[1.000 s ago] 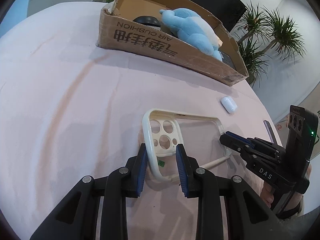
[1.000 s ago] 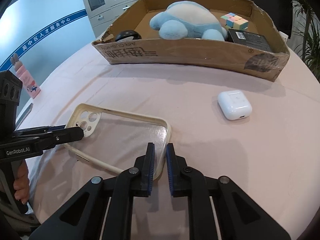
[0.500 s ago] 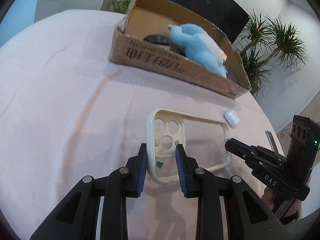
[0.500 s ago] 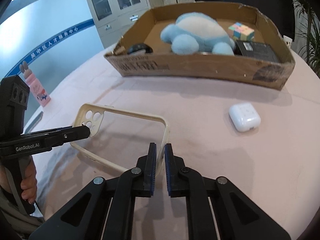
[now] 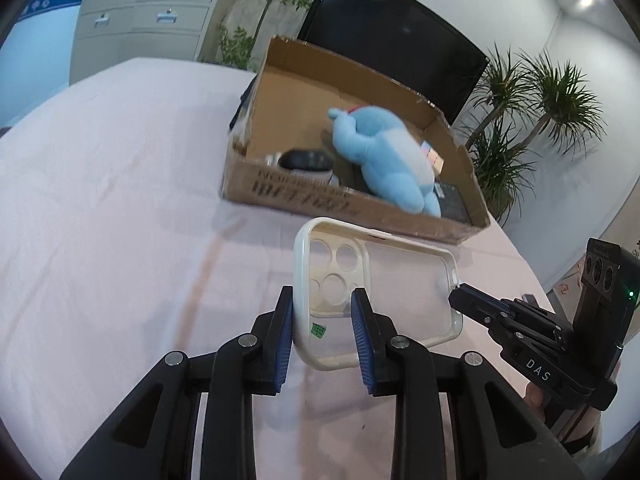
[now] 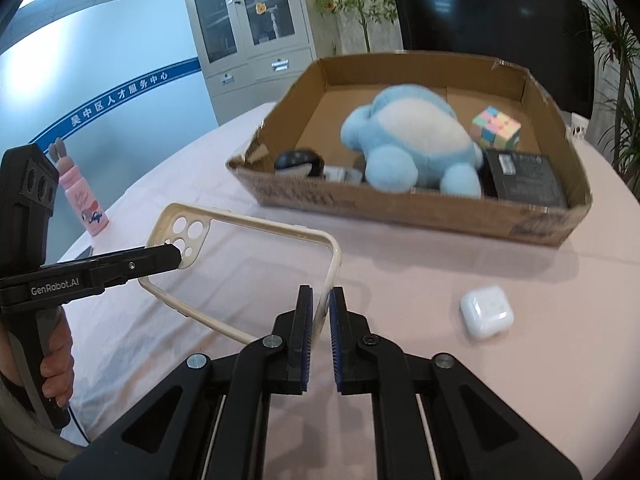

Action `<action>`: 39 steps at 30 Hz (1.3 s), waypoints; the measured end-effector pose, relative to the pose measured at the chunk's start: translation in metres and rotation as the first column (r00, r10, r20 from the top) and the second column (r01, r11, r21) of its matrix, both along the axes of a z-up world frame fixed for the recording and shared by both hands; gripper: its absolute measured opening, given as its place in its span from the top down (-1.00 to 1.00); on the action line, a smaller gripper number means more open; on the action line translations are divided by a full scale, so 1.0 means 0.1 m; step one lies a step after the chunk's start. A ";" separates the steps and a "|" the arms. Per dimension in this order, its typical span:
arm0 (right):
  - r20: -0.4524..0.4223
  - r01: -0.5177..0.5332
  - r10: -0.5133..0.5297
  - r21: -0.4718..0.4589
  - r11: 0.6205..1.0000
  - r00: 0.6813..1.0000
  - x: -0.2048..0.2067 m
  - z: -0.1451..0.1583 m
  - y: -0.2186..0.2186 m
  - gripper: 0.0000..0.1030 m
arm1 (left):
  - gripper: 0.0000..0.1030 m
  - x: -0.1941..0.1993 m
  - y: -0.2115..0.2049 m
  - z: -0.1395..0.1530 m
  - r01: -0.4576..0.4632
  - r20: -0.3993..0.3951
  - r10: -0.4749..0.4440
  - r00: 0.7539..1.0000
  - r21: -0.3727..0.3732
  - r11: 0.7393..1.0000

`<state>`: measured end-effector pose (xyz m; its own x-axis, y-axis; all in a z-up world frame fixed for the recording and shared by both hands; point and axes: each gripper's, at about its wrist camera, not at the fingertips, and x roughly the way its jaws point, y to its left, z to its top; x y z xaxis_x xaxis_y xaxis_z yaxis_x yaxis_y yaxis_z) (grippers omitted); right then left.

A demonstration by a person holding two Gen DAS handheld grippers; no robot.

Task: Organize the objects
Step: 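Lift the phone case, carry it into the box and release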

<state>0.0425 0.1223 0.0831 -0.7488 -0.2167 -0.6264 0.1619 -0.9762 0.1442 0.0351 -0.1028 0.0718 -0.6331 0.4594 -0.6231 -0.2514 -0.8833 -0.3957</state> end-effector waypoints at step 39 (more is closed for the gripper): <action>-0.165 0.094 -0.077 0.093 0.991 0.983 -1.65 0.78 0.29 0.84 | 0.43 -2.03 0.20 0.73 0.048 -0.102 -0.050 0.994 -0.014 0.999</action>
<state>-0.1222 0.1517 0.1613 -0.8543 -0.0898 -0.5119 0.0902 -0.9956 0.0240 -0.1675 -0.0831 0.1444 -0.6707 0.4843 -0.5618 -0.3331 -0.8734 -0.3552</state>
